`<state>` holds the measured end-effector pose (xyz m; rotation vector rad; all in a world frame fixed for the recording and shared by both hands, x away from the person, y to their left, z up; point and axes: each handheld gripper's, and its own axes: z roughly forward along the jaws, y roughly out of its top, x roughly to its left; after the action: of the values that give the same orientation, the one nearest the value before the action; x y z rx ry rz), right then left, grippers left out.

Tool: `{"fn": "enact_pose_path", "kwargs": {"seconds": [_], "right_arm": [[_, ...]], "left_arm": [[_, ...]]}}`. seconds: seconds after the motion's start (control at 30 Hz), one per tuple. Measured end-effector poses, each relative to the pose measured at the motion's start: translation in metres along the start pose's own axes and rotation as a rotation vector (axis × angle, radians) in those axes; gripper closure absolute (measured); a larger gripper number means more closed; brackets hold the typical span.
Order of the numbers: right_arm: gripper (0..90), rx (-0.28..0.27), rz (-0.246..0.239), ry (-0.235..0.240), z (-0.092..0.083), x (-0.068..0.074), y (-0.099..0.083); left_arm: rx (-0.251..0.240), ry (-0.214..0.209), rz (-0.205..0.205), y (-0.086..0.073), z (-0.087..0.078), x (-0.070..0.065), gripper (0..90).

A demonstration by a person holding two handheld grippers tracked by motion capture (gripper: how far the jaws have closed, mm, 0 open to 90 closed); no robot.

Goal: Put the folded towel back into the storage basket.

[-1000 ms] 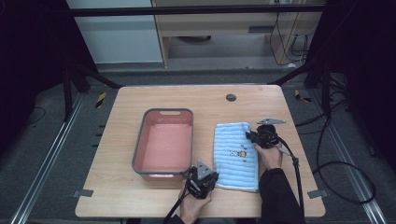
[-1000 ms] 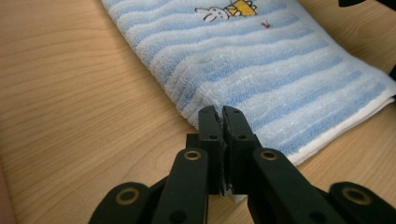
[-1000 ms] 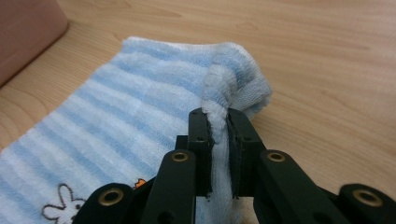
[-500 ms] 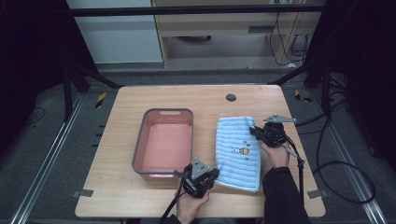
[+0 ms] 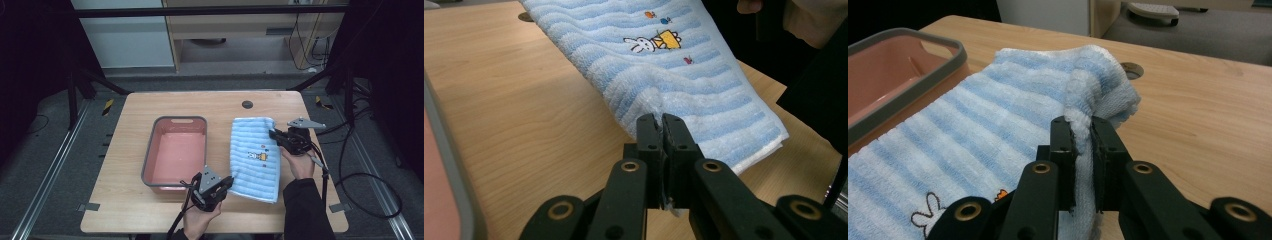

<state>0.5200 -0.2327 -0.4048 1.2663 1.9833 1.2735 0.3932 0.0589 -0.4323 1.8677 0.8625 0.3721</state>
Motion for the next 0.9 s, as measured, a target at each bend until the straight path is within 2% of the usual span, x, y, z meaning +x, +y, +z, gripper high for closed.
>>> {"fn": "enact_pose_path", "kwargs": {"seconds": [0.33,0.57,0.9], "right_arm": [[82.1,-0.048,-0.03,0.009,-0.009,0.019,0.024],[82.2,-0.074,-0.052,0.01,-0.017,0.034,0.048],[82.1,-0.106,-0.081,0.008,-0.016,0.059,0.079]], "left_arm": [[-0.022,0.016,0.032,0.015,-0.02,0.005,87.2],[-0.045,0.017,0.056,0.029,-0.037,0.007,87.1],[-0.064,0.072,0.089,0.049,-0.065,0.021,87.1]]}}
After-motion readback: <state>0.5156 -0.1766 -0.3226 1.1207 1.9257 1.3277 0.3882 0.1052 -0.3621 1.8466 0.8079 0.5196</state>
